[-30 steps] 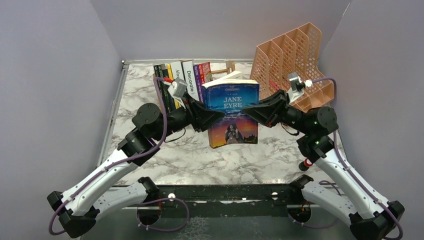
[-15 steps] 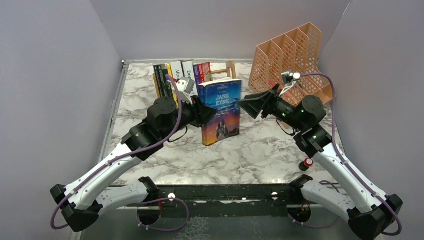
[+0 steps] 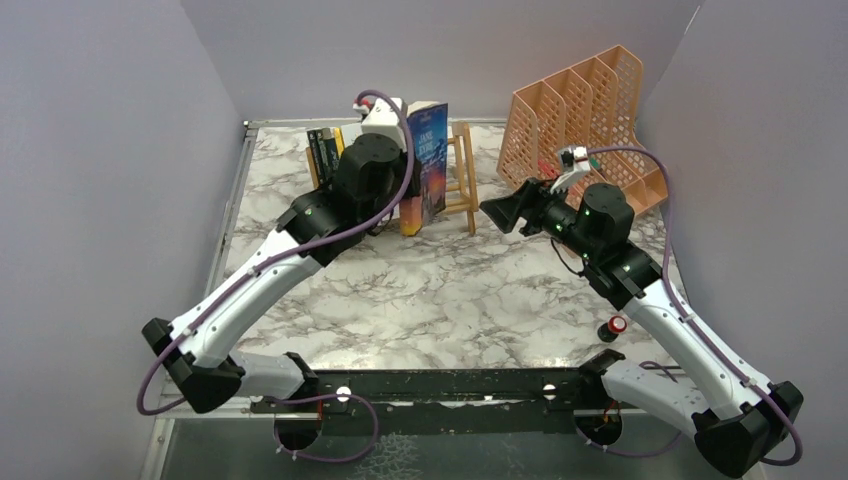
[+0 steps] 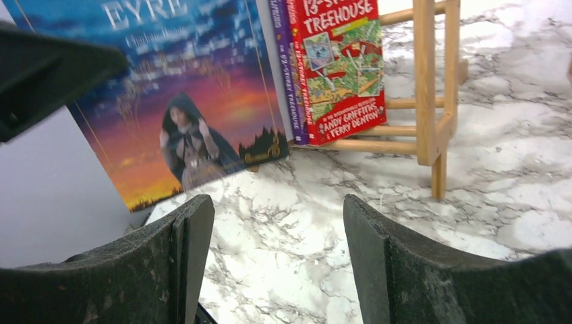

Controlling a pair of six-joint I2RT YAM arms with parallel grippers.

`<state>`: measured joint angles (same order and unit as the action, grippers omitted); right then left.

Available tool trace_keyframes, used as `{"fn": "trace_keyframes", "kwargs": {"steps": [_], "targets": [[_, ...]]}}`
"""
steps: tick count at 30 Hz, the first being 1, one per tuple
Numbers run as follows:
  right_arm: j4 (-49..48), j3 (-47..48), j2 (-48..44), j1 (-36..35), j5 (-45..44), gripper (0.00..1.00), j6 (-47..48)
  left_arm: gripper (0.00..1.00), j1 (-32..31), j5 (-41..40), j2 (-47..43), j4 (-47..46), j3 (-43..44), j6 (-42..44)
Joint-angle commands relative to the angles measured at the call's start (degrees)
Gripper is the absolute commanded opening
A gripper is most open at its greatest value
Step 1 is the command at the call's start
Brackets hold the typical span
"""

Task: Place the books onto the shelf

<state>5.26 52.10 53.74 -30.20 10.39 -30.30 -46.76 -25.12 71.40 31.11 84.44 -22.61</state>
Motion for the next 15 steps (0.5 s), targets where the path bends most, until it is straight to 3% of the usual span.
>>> {"fn": "trace_keyframes", "kwargs": {"steps": [1,4,9,15], "targets": [[3.15,0.49,-0.57,-0.13,-4.7,0.74,1.07,0.0,0.49,-4.71,6.22,-11.16,9.19,2.32],[4.36,0.05,-1.04,-0.15,-5.92,0.74,0.84,0.0,2.27,-6.79,11.38,-12.44,12.29,1.26],[5.58,-0.48,-1.66,-0.18,-6.49,0.74,0.77,0.0,7.42,-0.07,17.83,-15.45,15.54,-3.18],[5.52,-1.06,-1.37,-0.15,-6.17,0.74,0.06,0.0,11.21,1.18,23.26,-15.74,16.25,-7.88]]}}
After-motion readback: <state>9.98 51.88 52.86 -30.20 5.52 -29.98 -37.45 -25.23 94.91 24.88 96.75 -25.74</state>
